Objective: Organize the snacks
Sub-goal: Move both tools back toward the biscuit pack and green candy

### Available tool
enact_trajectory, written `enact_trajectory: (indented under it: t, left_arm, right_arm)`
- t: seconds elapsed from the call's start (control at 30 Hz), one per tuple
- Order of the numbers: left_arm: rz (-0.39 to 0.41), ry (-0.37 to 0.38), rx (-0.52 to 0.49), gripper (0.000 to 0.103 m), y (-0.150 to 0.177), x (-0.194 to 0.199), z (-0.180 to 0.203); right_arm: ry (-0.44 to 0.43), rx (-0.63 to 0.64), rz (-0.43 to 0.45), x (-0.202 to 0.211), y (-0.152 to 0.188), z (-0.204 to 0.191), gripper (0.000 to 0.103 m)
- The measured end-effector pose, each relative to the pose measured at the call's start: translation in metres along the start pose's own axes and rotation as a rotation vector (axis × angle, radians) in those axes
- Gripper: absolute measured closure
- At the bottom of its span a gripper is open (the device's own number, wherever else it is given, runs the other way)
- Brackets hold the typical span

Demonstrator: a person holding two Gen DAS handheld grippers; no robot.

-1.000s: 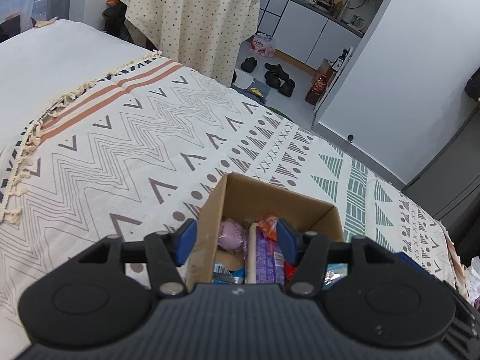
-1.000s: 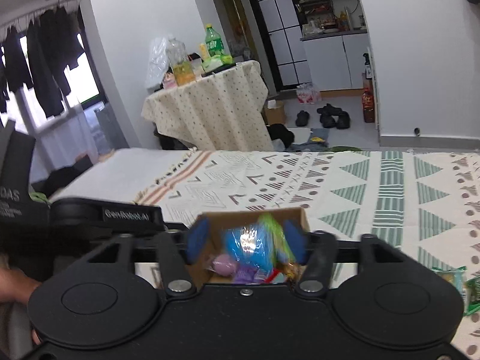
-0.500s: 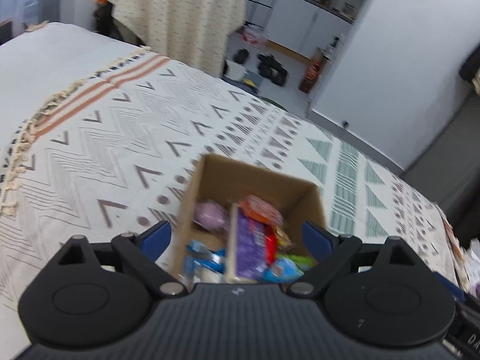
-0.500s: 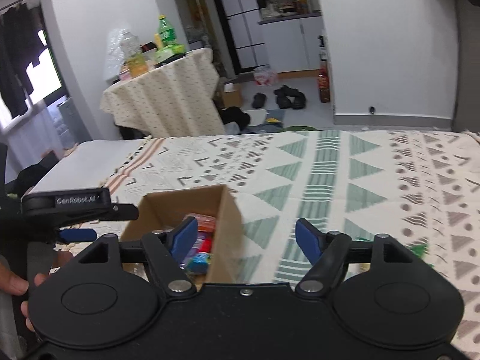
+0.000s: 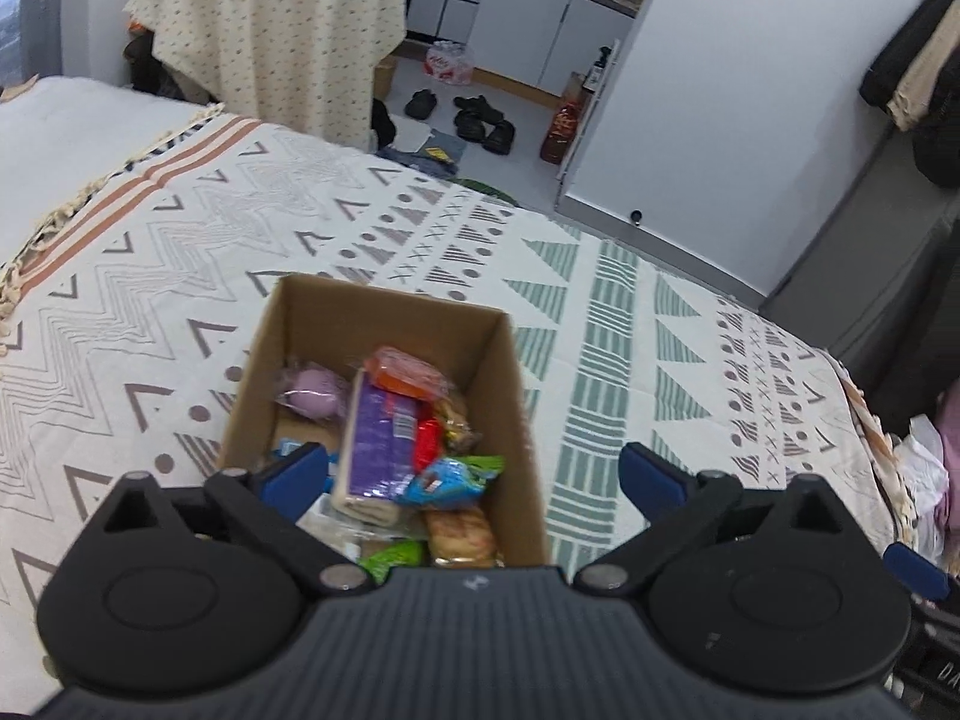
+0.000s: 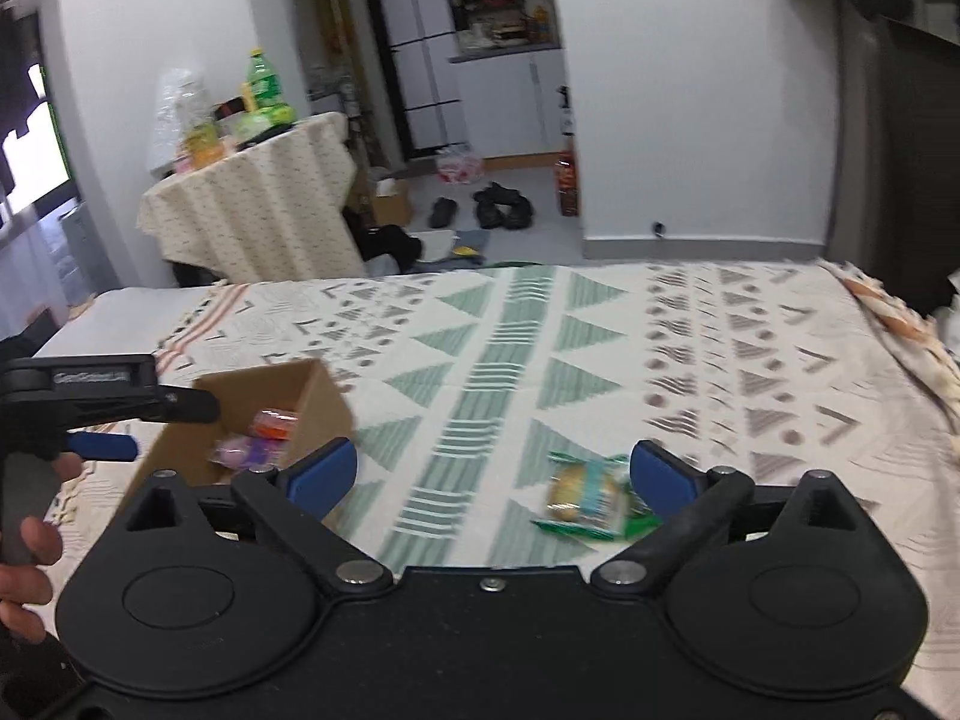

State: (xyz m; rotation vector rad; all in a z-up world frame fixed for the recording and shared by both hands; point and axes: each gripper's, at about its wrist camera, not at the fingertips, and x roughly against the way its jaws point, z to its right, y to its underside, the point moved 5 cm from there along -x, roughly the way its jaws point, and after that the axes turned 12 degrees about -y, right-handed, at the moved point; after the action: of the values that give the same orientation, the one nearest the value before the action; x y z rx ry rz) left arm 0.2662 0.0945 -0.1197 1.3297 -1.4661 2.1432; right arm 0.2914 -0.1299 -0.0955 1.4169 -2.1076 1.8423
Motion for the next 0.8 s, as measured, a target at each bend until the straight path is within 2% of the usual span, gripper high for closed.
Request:
enact_trajectory:
  t: [0.13, 0.3, 0.6, 0.7, 0.8]
  left_arm:
    - [0.012, 0.015, -0.023, 0.000, 0.005, 0.006, 0.017]
    - [0.005, 0.040, -0.078, 0.000, 0.016, 0.010, 0.042]
    - [0.031, 0.085, -0.166, 0.000, 0.034, 0.013, 0.091]
    - [0.003, 0.131, -0.176, 0.000, 0.040, 0.012, 0.106]
    - [-0.016, 0.130, -0.198, 0.000, 0.047, 0.008, 0.122]
  right_arm:
    - [0.003, -0.001, 0.022, 0.012, 0.001, 0.011, 0.000]
    - [0.020, -0.013, 0.002, 0.022, 0.008, 0.028, 0.000]
    - [0.095, -0.026, 0.001, 0.033, 0.017, 0.060, 0.000]
    - [0.092, -0.041, -0.002, 0.032, 0.020, 0.071, 0.000]
    - [0.112, -0.050, -0.001, 0.030, 0.021, 0.079, 0.000]
